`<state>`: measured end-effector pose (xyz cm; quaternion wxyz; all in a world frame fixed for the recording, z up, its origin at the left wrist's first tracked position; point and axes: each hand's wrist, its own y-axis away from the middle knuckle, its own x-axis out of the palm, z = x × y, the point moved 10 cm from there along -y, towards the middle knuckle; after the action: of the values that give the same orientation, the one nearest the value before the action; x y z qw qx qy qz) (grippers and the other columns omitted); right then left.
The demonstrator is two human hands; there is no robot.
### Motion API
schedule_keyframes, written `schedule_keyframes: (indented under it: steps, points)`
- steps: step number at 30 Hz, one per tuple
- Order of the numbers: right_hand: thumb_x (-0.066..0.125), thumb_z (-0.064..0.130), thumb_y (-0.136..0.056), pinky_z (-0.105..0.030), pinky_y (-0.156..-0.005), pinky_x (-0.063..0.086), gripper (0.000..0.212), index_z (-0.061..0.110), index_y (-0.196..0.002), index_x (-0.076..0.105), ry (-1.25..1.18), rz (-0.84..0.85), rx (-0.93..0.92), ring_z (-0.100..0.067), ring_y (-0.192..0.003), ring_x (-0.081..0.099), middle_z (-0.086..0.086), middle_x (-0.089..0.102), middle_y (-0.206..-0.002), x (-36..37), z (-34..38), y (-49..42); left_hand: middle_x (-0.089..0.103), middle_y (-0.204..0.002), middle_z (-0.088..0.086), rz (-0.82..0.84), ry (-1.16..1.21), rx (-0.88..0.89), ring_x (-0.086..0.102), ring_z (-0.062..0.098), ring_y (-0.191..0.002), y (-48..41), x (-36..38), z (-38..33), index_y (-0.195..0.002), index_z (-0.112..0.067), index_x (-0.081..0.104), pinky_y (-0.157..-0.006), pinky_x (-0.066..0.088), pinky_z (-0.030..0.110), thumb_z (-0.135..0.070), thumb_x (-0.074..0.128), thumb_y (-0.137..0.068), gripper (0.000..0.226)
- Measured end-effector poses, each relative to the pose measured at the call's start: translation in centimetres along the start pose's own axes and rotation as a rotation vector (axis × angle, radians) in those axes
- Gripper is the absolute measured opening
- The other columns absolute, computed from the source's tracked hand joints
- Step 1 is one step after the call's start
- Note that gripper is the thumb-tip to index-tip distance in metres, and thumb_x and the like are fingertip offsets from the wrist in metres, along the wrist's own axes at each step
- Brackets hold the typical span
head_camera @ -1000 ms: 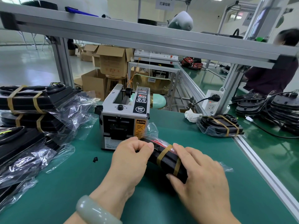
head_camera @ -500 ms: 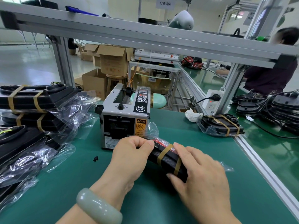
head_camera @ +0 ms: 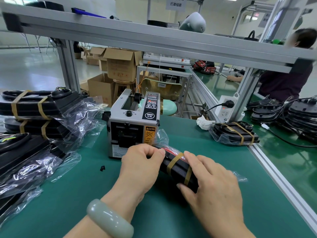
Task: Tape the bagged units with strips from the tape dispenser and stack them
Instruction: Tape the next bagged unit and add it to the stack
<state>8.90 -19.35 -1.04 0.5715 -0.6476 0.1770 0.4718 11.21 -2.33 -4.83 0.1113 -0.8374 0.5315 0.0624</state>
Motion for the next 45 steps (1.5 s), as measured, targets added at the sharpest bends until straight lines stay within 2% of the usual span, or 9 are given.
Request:
schedule_keyframes:
  steps: [5,16,22,27,31,35,40,43,45]
  points:
    - [0.096,0.032,-0.029,-0.038,-0.053,0.049,0.088,0.014,-0.11,0.071,-0.001,0.005,0.006,-0.029,-0.066,0.065,-0.003,0.069,-0.091,0.0,0.0,0.0,0.049,-0.041,-0.017,-0.002,-0.018,0.017,0.042,0.003,-0.044,0.0,0.0,-0.2,-0.053,-0.033,0.063,-0.048,0.033,0.017,-0.033,0.065,-0.082,0.03]
    - [0.096,0.032,-0.029,-0.037,-0.054,0.049,0.087,0.015,-0.11,0.071,-0.005,0.008,0.014,-0.028,-0.066,0.064,-0.002,0.068,-0.09,0.0,0.0,0.0,0.052,-0.05,-0.009,0.025,0.078,0.001,0.041,-0.002,-0.046,-0.1,0.3,0.2,-0.053,-0.016,0.062,-0.043,0.032,0.007,-0.024,0.066,-0.086,0.034]
    - [0.095,0.033,-0.03,-0.037,-0.055,0.05,0.087,0.015,-0.111,0.07,-0.007,0.02,0.013,-0.028,-0.067,0.065,-0.002,0.068,-0.091,0.2,-0.1,0.0,0.049,-0.042,-0.015,-0.003,0.011,0.018,0.04,0.003,-0.044,-0.1,0.2,0.1,-0.054,-0.018,0.064,-0.042,0.032,0.01,-0.028,0.067,-0.084,0.032]
    - [0.095,0.033,-0.03,-0.037,-0.054,0.05,0.087,0.015,-0.111,0.07,-0.004,0.016,0.016,-0.028,-0.067,0.065,-0.003,0.068,-0.091,0.1,-0.1,0.0,0.05,-0.041,-0.019,-0.02,-0.044,0.021,0.047,0.012,-0.055,0.0,0.1,0.1,-0.058,-0.035,0.064,-0.053,0.036,0.021,-0.036,0.064,-0.082,0.024]
    - [0.095,0.034,-0.029,-0.038,-0.052,0.048,0.087,0.015,-0.11,0.07,0.007,0.016,0.016,-0.028,-0.065,0.064,-0.002,0.068,-0.089,0.1,0.0,0.0,0.051,-0.045,-0.019,-0.026,-0.089,0.036,0.057,0.033,-0.083,0.0,0.0,0.2,-0.059,-0.036,0.065,-0.074,0.053,0.04,-0.046,0.061,-0.079,0.022]
    - [0.095,0.034,-0.029,-0.036,-0.054,0.049,0.087,0.016,-0.11,0.07,0.007,0.011,0.013,-0.027,-0.064,0.063,-0.001,0.068,-0.089,0.0,0.0,0.0,0.058,-0.055,-0.015,-0.054,-0.13,0.058,0.059,0.034,-0.092,0.3,-0.1,-0.6,-0.06,-0.038,0.065,-0.08,0.053,0.048,-0.056,0.052,-0.068,0.024]
    - [0.096,0.032,-0.028,-0.037,-0.053,0.049,0.086,0.016,-0.109,0.071,0.017,0.013,0.004,-0.027,-0.065,0.063,-0.002,0.068,-0.089,0.3,-0.1,0.0,0.06,-0.058,-0.013,-0.039,-0.128,0.057,0.059,0.03,-0.091,0.1,0.4,0.0,-0.06,-0.042,0.064,-0.081,0.053,0.044,-0.056,0.061,-0.07,0.017]
    - [0.095,0.031,-0.028,-0.036,-0.055,0.049,0.084,0.016,-0.107,0.071,0.008,-0.002,-0.003,-0.028,-0.066,0.064,-0.001,0.069,-0.092,0.2,-0.2,0.0,0.058,-0.052,-0.013,-0.032,-0.11,0.041,0.057,0.018,-0.069,-0.2,0.6,0.6,-0.062,-0.038,0.066,-0.066,0.05,0.031,-0.049,0.069,-0.072,0.015]
    - [0.095,0.031,-0.03,-0.036,-0.056,0.05,0.082,0.016,-0.107,0.071,0.008,-0.013,-0.012,-0.027,-0.065,0.064,-0.001,0.07,-0.093,0.1,-0.2,0.0,0.061,-0.058,-0.012,-0.049,-0.037,-0.029,0.055,0.009,-0.062,-0.6,0.4,1.3,-0.068,-0.026,0.067,-0.057,0.044,0.022,-0.042,0.075,-0.07,0.018]
